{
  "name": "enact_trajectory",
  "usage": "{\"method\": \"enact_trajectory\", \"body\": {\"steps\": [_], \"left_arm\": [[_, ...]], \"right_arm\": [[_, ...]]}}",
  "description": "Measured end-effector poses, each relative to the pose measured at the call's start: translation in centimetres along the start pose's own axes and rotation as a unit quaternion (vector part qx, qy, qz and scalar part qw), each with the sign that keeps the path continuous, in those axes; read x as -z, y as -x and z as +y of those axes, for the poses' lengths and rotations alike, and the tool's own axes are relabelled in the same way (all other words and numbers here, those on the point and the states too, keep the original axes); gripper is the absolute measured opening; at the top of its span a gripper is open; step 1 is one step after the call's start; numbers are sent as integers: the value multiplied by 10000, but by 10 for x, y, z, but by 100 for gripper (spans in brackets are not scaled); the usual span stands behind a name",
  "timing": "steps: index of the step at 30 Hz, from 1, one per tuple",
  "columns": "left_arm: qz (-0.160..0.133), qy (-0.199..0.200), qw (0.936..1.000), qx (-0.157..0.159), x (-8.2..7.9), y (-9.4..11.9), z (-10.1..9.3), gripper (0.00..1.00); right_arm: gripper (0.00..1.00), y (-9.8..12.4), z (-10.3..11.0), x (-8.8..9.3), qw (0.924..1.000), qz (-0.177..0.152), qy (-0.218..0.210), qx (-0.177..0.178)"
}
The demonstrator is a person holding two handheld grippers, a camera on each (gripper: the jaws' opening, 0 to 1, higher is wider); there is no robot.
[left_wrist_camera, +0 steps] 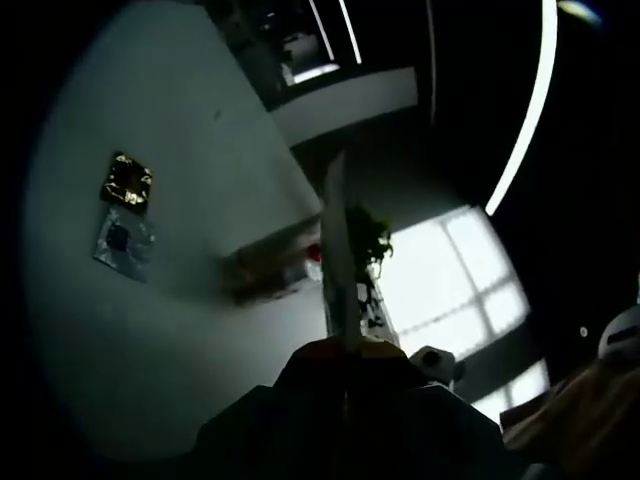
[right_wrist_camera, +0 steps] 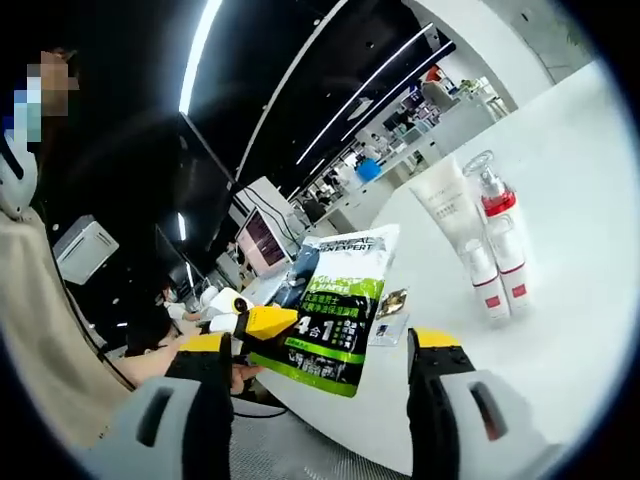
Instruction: Arrange the skincare products in the storage area until every visible bottle or jar stands upright without overlapping.
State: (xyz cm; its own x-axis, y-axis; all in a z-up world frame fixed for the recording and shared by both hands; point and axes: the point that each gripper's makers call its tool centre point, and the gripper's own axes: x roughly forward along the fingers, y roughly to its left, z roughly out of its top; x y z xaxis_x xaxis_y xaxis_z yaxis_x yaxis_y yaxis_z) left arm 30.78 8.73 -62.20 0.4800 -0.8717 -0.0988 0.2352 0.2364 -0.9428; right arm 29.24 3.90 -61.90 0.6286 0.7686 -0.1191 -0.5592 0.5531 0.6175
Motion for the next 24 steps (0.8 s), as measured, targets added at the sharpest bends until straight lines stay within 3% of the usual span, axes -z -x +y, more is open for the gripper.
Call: {"method": "enact_trajectory", "body": {"steps": [24], "left_arm": [[299, 315, 9969, -651, -5, -39, 70, 0]], "right_arm": [[96, 16, -37, 7, 9940, 475, 688, 699]]}}
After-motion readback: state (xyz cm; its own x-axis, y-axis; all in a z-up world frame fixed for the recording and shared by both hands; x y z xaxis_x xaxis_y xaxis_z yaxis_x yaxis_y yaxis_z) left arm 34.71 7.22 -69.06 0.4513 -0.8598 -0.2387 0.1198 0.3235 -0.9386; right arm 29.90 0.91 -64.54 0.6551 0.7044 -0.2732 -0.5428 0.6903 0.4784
